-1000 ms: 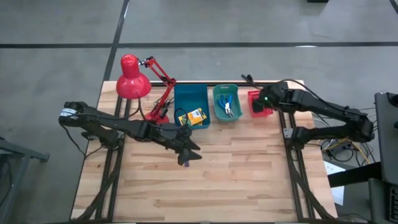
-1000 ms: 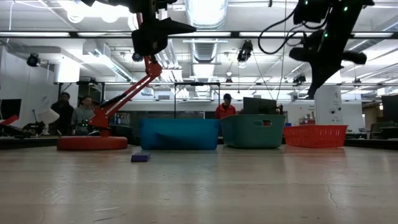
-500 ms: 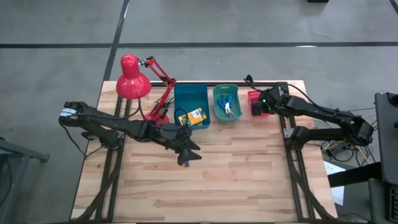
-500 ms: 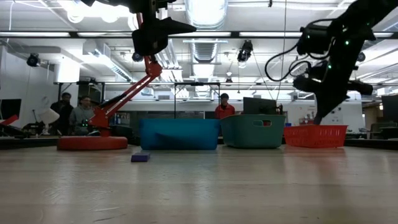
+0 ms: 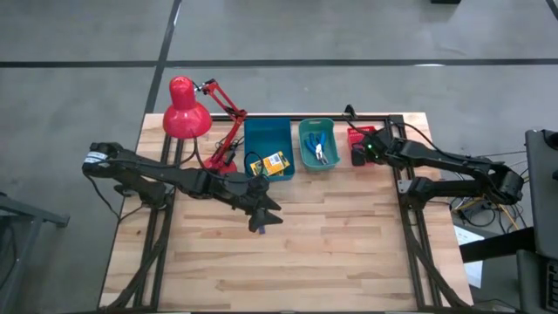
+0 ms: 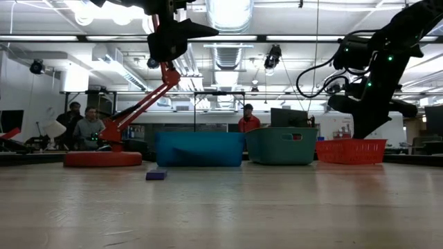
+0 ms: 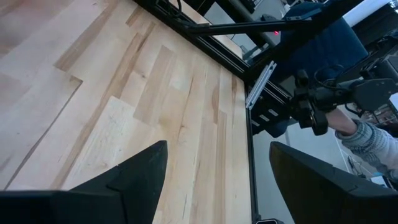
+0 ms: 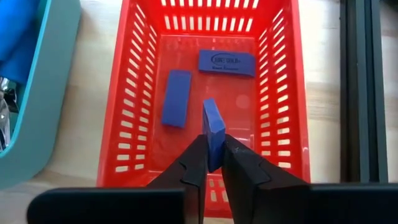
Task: Pick & Place School Supplies
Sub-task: Put the blue eraser into the red bin
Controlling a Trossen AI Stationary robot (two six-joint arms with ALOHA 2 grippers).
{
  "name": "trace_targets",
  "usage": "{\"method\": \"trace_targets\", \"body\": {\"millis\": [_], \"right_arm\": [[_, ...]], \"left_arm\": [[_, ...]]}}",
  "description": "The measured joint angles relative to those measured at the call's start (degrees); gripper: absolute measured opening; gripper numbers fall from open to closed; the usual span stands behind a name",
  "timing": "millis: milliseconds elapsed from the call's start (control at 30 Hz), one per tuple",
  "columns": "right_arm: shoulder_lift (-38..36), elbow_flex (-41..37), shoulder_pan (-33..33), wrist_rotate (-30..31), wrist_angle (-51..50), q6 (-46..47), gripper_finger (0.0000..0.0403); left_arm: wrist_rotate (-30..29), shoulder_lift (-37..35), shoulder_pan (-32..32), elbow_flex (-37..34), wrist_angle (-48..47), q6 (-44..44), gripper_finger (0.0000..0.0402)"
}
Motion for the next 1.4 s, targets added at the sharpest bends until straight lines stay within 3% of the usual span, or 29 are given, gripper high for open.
{"method": "trace_targets", "body": {"millis": [567,967,1200,1400], "right_arm": [[0.00,0.28,0.01,1.78,0.29,-4.26,0.0178],[-0.07,0.34,0.01,1.51,1.80,-7.52,0.0178],[-0.07,0.34,0.01,1.55,1.80,-7.71,0.0176],[-0.07,0.34,0.01,1.57,1.88,-8.00,0.0176]], "left_arm": [[0.00,0.00,0.00,0.00,0.00,-0.22,0.0287],[-0.90,-0.02,-0.22,0.00,-0.98,-2.91,0.0287],[-15.42,-0.09,-6.46,0.00,-0.98,-8.61,0.0287],[-33.71,-0.17,-15.36,0.66,-7.27,-10.04,0.0287]]}}
